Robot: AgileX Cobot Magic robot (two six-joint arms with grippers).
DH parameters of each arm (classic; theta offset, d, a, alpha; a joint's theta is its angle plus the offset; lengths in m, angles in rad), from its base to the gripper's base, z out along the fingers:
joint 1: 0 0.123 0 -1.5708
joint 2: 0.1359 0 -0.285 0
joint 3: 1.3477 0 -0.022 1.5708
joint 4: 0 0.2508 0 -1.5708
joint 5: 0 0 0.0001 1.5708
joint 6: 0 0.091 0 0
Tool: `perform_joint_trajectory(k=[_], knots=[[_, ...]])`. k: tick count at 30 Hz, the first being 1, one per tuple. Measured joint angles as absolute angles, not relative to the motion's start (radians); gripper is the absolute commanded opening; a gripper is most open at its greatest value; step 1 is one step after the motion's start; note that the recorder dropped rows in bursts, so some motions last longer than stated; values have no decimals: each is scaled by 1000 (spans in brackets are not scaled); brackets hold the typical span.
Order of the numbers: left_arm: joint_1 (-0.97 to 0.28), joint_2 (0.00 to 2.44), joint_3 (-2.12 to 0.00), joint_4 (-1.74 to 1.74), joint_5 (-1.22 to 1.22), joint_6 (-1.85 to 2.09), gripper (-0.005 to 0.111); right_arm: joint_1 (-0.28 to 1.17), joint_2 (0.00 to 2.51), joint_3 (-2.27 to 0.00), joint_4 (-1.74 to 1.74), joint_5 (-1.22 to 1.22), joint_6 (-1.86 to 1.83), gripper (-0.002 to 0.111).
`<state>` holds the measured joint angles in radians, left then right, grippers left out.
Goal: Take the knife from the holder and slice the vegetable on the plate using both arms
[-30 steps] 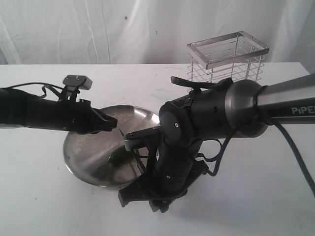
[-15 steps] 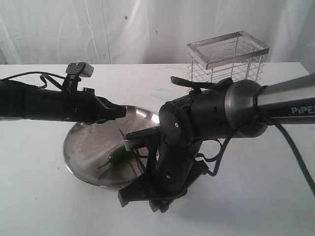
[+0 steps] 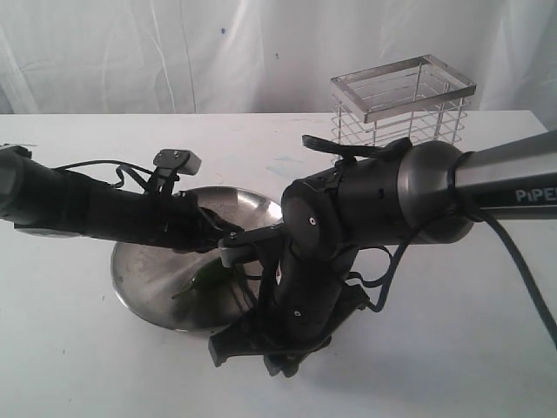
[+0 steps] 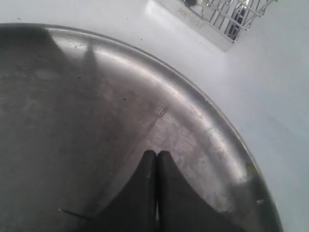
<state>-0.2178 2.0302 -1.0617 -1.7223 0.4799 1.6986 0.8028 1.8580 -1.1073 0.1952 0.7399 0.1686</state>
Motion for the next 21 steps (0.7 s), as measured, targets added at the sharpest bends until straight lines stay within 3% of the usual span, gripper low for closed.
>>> perform_joint_trajectory(k=[21], knots=[[-222, 2056, -1075, -1724, 390, 1702, 0, 803, 1860, -1107, 195, 775, 165, 0]])
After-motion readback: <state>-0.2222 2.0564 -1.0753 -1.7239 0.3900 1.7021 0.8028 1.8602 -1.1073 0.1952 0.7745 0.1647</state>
